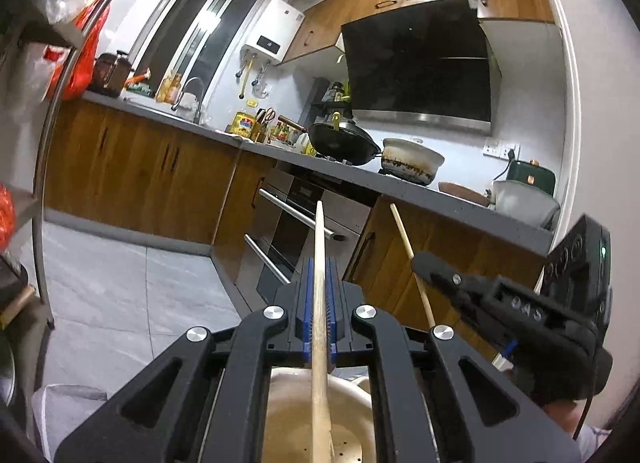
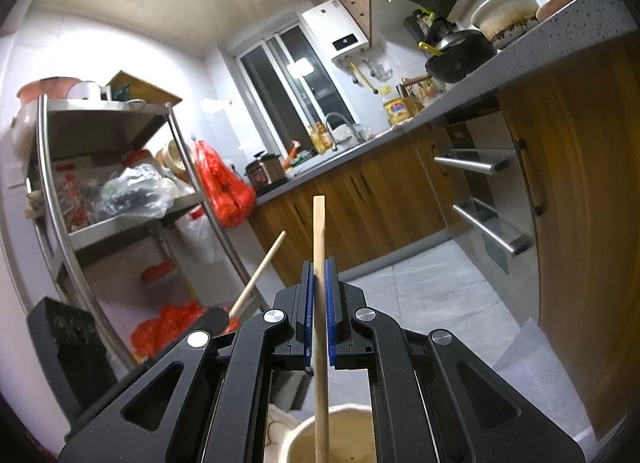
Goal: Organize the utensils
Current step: 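Lift both held chopsticks and carry them above the ceramic holder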
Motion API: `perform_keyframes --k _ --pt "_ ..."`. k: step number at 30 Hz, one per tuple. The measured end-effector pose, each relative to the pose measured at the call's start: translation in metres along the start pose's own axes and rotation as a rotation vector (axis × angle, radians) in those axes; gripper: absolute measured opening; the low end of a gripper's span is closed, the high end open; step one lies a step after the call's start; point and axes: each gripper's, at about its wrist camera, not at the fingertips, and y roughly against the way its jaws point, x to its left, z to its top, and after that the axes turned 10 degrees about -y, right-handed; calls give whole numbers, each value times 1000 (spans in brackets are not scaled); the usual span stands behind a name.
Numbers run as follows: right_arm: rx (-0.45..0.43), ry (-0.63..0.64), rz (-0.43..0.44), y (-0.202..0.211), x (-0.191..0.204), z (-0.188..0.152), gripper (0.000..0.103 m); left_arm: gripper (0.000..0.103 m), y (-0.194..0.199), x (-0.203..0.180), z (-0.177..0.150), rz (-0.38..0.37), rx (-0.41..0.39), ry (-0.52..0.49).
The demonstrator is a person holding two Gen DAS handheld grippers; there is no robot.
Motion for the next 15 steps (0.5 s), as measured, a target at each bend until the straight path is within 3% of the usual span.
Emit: perform_keyframes --k 7,15 --pt "-91 33 -36 -6 4 -3 7 5 0 -5 -2 10 -29 -57" --pt "-69 92 -97 -13 4 -13 7 4 5 -3 -5 -6 -25 -68"
